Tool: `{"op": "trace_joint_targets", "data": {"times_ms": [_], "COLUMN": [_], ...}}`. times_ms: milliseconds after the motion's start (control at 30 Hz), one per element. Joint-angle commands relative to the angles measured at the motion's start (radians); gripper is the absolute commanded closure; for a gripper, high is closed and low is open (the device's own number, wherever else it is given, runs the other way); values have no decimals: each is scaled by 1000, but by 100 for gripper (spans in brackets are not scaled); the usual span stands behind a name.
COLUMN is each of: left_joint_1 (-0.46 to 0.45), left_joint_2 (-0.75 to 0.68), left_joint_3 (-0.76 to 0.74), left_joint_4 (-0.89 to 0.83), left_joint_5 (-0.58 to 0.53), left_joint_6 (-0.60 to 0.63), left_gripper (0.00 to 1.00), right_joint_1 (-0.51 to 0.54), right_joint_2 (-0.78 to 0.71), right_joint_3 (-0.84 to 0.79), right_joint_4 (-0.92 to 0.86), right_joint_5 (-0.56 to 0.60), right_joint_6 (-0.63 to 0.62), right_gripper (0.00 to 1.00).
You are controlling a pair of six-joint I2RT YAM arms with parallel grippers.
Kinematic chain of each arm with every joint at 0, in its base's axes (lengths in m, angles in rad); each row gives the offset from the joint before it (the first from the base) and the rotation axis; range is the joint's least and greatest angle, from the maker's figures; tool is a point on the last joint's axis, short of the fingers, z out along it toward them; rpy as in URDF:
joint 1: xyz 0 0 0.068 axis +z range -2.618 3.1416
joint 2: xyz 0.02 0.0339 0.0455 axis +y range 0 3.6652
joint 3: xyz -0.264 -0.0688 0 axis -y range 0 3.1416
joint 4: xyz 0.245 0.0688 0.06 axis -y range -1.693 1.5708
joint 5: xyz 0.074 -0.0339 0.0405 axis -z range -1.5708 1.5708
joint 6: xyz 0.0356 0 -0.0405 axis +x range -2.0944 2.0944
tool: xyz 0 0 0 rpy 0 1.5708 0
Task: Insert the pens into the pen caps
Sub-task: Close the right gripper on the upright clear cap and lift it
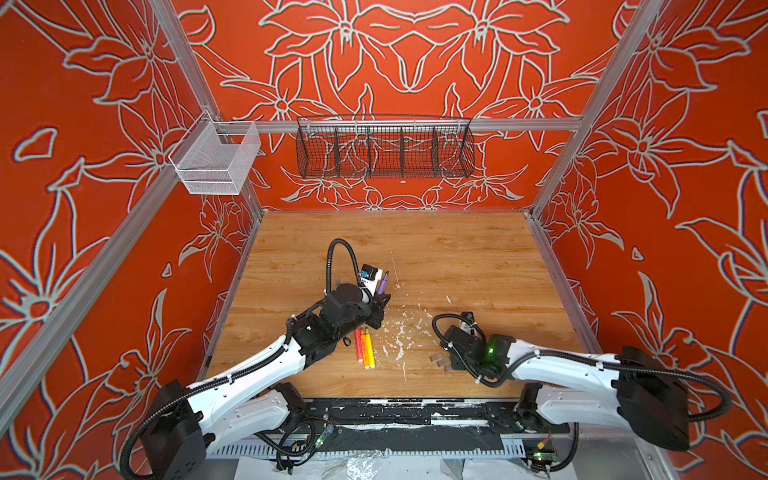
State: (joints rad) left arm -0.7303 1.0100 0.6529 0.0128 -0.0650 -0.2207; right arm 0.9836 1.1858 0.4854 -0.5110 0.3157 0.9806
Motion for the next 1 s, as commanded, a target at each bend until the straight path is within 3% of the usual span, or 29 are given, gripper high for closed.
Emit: {"op": "trace_joint_targets", "data": {"times_ms": [0,267,500,800,967], "left_joint_1": [-1,-1,-1,-1,-1], "left_joint_2": [-16,-62,-116,-162,-168], "left_joint_3": [-6,-42,-81,-111,-119], "left_joint_4": [30,75,118,146,163], "left_joint_5": [11,73,119,131,155], "left_joint_6": [11,34,46,47,46], "left_gripper": [100,100,100,100,100], "right_joint_1": [4,3,3,4,4], "right_joint_2": [13,-130,-300,-412,-412], "right_joint_3": [-11,-21,71,144,147], "right_joint_4": [-49,-75,-74,225,480], "right_joint_5": [-7,52,100,104,68], "right_joint_6": [25,40,-12,-135,-189], "right_gripper": [92,94,96,100,100]}}
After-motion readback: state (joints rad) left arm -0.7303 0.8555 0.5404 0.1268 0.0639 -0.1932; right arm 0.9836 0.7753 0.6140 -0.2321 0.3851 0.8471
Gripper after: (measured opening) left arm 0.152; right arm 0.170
